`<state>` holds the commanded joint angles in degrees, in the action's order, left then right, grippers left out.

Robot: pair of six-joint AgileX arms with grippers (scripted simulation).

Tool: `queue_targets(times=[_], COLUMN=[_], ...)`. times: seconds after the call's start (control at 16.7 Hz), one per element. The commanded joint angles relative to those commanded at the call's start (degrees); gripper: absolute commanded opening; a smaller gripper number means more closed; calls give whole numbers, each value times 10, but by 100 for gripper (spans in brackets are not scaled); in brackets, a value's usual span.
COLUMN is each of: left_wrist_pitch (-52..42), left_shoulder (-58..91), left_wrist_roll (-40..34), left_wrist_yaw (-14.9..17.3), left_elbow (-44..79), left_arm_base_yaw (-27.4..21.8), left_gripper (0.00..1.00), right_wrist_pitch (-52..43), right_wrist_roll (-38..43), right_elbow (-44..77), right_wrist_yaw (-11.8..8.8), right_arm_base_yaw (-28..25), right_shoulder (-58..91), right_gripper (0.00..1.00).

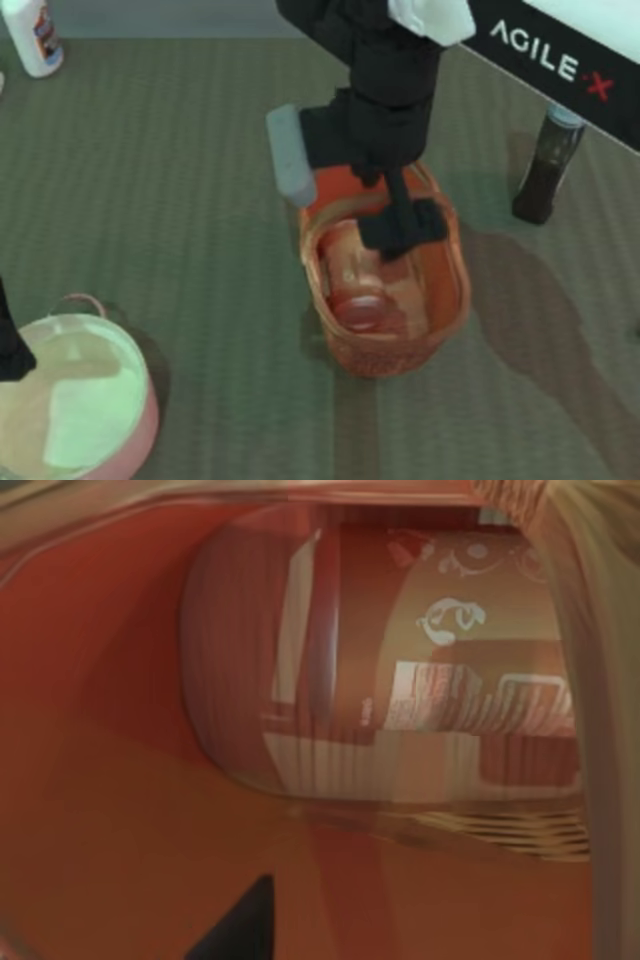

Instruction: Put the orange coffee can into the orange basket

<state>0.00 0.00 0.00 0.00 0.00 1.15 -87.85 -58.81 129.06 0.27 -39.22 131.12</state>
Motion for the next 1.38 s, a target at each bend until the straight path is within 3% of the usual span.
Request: queue_targets(times=[0.54,1.38], left_wrist_pitch=[0,0], left_shoulder=[0,0], left_wrist_roll=[0,0], left_wrist_yaw=[0,0], left_elbow=[0,0], left_arm_base_yaw=[0,0], left_gripper=[100,100], right_wrist_pitch=[0,0], right_wrist_roll=[0,0], right_elbow=[0,0], right_wrist_yaw=[0,0], right_arm_base_yaw=[0,0], right_shoulder=[0,0], right_gripper=[2,0])
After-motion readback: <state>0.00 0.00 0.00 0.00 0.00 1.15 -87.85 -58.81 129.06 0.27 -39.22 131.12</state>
